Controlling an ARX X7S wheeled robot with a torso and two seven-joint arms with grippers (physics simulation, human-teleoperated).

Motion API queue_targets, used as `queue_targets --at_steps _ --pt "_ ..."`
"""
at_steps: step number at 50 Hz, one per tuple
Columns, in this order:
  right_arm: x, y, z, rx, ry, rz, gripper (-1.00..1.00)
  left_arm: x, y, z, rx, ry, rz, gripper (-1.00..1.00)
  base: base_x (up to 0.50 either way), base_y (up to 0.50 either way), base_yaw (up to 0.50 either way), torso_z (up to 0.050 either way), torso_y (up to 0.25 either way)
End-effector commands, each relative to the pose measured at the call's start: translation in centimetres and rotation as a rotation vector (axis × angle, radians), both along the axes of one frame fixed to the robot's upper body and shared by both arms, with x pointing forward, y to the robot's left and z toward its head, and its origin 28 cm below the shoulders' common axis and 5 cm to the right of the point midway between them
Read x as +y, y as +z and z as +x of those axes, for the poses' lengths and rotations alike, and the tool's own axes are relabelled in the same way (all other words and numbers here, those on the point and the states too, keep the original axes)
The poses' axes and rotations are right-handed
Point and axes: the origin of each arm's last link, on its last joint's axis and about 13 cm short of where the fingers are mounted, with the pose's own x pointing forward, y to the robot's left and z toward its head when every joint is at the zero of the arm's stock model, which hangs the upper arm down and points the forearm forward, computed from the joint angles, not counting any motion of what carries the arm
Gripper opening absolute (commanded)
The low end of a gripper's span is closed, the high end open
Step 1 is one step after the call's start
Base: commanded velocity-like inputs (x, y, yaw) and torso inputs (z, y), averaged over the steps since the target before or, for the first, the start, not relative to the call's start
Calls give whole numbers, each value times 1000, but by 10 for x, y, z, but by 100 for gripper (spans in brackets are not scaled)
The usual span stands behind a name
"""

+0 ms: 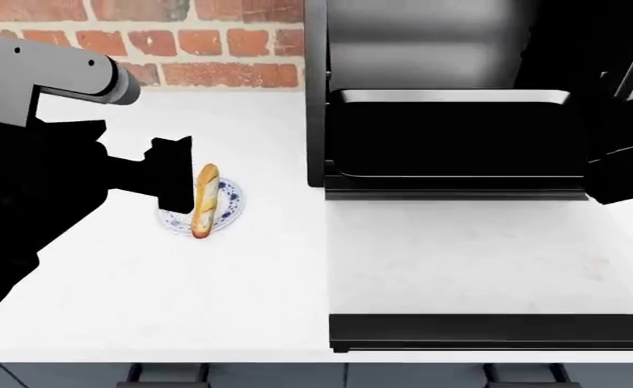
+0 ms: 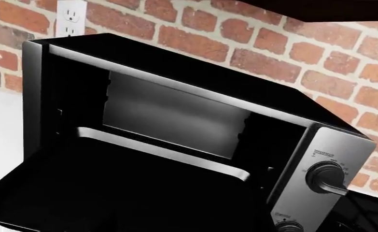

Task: Place the baguette on the tray of the toaster oven.

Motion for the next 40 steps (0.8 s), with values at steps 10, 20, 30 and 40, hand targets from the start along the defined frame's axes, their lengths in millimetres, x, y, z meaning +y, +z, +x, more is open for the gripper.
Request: queue_targets --at_steps 10,20,30,40 --pt "-4 -4 -5 11 -12 10 100 1 -4 -2 20 7 9 100 257 0 0 0 0" --pt "-2 -6 -1 22 -11 5 100 0 -9 -1 30 2 11 100 257 0 0 0 1" --pt "-3 -6 -6 29 -8 0 100 0 -10 2 36 -2 11 100 248 0 0 0 0" --pt "-3 -6 -7 40 -11 1 100 -1 -10 8 51 -1 21 100 88 0 0 0 1"
